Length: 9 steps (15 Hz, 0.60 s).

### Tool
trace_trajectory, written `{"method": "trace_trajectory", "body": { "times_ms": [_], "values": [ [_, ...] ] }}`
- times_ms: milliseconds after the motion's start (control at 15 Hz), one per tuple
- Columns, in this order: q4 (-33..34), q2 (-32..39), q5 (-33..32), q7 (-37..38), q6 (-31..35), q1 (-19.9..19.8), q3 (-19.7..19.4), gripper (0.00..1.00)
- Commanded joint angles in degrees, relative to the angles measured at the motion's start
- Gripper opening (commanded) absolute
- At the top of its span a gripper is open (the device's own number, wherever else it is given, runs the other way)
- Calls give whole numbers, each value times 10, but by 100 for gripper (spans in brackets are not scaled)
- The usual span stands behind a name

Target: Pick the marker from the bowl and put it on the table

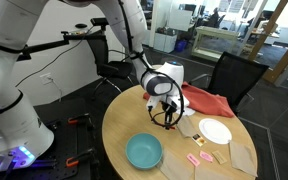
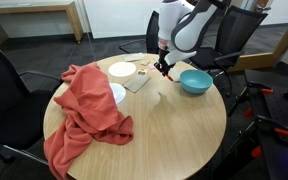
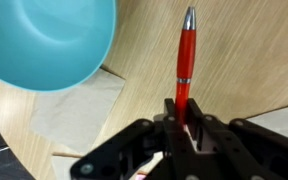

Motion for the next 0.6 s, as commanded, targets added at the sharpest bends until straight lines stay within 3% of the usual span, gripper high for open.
{"method": "trace_trajectory", "body": {
  "times_ms": [0,133,200,533],
  "values": [
    [54,41,9,10,-23,2,-2,4],
    [69,52,13,8,-25,0,-3,4],
    [73,54,15,6,-25,-1,-3,30],
    [66,46,24,7,-8,4,-1,69]
  ]
}}
